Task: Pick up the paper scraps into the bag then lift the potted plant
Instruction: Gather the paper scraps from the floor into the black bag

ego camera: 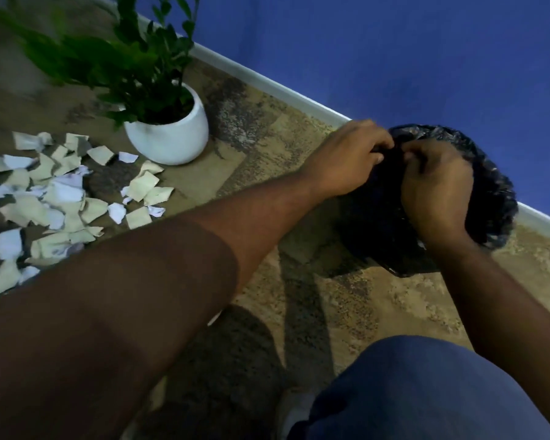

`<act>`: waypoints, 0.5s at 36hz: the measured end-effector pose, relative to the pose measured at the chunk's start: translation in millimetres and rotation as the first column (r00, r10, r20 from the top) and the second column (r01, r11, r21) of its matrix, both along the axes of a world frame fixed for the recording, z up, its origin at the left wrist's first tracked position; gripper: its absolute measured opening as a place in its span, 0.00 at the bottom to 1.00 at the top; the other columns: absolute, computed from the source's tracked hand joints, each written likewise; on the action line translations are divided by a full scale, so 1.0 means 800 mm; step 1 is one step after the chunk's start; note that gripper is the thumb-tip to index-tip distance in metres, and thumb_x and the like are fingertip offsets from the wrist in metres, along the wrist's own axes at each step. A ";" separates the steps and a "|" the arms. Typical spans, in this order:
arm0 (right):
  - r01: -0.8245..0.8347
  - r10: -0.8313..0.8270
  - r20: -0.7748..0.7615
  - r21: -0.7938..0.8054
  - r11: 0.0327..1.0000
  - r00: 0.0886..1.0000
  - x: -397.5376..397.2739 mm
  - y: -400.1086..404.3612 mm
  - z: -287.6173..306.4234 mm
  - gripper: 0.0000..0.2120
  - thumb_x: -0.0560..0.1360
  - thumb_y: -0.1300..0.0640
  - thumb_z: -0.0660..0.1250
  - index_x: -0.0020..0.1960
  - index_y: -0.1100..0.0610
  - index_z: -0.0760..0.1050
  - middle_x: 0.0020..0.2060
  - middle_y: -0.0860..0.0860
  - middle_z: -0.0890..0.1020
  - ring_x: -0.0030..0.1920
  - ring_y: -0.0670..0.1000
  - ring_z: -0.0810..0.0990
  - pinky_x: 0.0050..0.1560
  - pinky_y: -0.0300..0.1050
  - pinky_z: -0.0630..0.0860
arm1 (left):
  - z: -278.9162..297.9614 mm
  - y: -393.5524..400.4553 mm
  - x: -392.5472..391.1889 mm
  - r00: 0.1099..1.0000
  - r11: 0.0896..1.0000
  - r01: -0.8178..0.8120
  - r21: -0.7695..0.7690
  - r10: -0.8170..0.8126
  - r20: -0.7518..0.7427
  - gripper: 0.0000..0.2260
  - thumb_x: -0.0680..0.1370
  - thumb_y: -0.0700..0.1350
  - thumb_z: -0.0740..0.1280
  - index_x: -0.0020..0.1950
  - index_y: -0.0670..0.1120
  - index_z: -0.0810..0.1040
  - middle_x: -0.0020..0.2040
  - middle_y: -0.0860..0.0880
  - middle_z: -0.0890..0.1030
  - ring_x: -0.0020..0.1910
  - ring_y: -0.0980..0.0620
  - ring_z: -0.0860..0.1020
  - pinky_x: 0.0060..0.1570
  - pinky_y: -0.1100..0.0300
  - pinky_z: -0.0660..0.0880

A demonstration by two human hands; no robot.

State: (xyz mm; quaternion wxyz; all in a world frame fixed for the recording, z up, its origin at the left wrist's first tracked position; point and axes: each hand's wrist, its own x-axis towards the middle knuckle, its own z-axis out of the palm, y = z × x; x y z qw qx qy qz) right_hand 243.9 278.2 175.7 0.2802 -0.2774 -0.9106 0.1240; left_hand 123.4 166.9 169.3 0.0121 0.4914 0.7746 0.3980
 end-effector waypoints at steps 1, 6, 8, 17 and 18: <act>-0.039 0.039 -0.012 0.013 0.999 0.999 -0.011 -0.012 -0.005 0.12 0.79 0.57 0.60 0.56 0.55 0.81 0.53 0.52 0.82 0.50 0.52 0.80 0.52 0.49 0.78 | -0.004 -0.018 -0.013 0.999 0.999 -0.034 -0.017 0.034 0.000 0.10 0.77 0.44 0.69 0.58 0.48 0.81 0.57 0.51 0.80 0.58 0.53 0.76 0.59 0.59 0.73; -0.294 0.296 0.063 -0.050 0.955 0.953 -0.061 -0.088 -0.050 0.11 0.77 0.60 0.64 0.57 0.55 0.81 0.53 0.53 0.81 0.52 0.53 0.80 0.54 0.47 0.77 | -0.050 -0.124 -0.065 0.984 0.961 -0.170 -0.218 0.178 0.018 0.09 0.77 0.41 0.66 0.56 0.45 0.82 0.56 0.48 0.81 0.58 0.50 0.78 0.58 0.60 0.71; -0.404 0.416 0.197 -0.099 0.909 0.888 -0.076 -0.125 -0.077 0.11 0.77 0.60 0.65 0.57 0.55 0.80 0.53 0.54 0.81 0.52 0.54 0.80 0.54 0.50 0.78 | -0.076 -0.170 -0.075 0.972 0.920 -0.193 -0.341 0.226 0.060 0.09 0.77 0.41 0.65 0.56 0.45 0.81 0.56 0.46 0.80 0.58 0.48 0.77 0.59 0.59 0.72; -0.594 0.712 0.624 -0.453 0.664 0.320 -0.092 -0.259 -0.211 0.14 0.77 0.60 0.65 0.62 0.57 0.77 0.56 0.54 0.80 0.54 0.54 0.80 0.57 0.50 0.77 | -0.174 -0.341 -0.053 0.901 0.714 -0.229 -0.661 0.413 0.134 0.12 0.78 0.41 0.64 0.59 0.42 0.81 0.60 0.42 0.80 0.59 0.44 0.78 0.61 0.53 0.72; -0.596 0.726 0.622 -0.475 0.647 0.293 -0.089 -0.268 -0.221 0.15 0.76 0.61 0.65 0.62 0.59 0.77 0.56 0.55 0.80 0.55 0.55 0.80 0.57 0.50 0.77 | -0.183 -0.352 -0.049 0.901 0.683 -0.226 -0.694 0.417 0.118 0.13 0.79 0.42 0.63 0.62 0.42 0.80 0.62 0.43 0.79 0.61 0.44 0.77 0.63 0.54 0.71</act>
